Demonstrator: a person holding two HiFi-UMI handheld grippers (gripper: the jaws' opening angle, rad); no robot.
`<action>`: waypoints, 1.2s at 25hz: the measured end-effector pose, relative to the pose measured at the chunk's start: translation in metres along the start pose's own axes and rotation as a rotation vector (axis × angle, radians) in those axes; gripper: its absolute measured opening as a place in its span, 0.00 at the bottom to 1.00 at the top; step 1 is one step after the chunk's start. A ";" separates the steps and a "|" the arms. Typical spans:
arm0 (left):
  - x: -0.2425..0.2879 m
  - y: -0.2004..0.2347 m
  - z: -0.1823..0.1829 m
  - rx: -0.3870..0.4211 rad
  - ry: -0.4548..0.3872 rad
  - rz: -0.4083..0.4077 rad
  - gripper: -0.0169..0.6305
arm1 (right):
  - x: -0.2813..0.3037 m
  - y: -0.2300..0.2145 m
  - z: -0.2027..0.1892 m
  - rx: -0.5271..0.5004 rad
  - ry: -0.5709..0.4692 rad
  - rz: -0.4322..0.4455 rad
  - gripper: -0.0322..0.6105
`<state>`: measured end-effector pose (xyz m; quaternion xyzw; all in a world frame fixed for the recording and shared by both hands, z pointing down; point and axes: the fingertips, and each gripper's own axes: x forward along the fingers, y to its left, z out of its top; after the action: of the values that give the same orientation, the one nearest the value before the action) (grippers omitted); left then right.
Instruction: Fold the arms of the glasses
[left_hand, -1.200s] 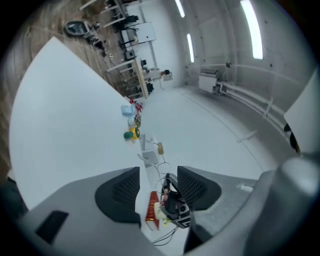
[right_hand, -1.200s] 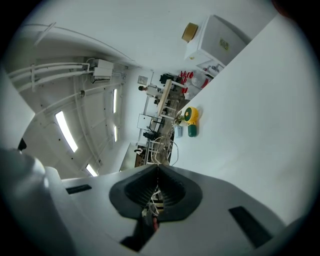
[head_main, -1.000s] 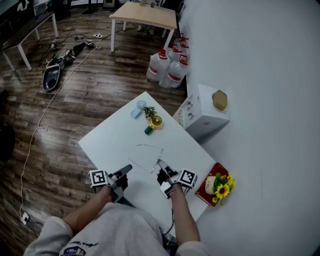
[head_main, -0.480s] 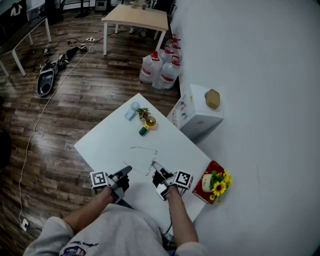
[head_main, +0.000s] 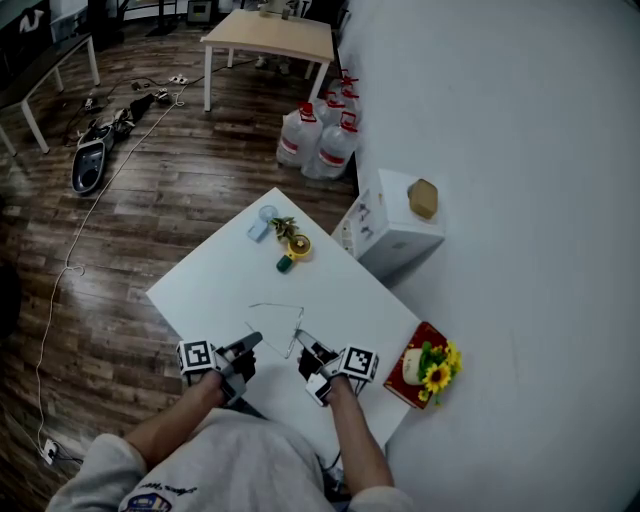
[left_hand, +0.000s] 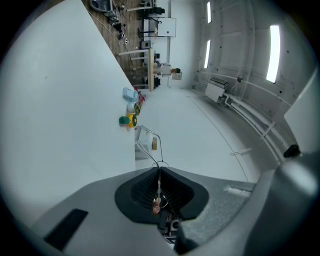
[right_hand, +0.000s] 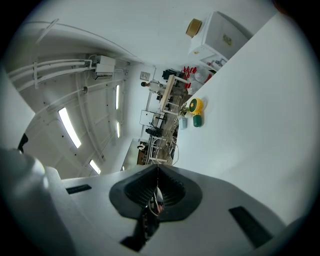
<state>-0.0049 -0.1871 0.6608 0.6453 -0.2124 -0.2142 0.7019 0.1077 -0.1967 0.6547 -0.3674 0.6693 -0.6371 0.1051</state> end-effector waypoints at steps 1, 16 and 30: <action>0.001 0.000 0.001 0.001 0.006 0.003 0.05 | 0.001 0.000 -0.003 0.001 0.005 0.001 0.06; 0.037 -0.018 -0.010 0.004 0.144 -0.001 0.05 | 0.015 0.013 -0.027 0.006 0.078 0.071 0.06; 0.050 -0.022 -0.019 -0.004 0.223 -0.043 0.05 | 0.018 0.021 -0.032 -0.001 0.105 0.099 0.06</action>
<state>0.0463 -0.2017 0.6382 0.6683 -0.1186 -0.1567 0.7175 0.0680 -0.1845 0.6463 -0.3000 0.6917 -0.6491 0.1012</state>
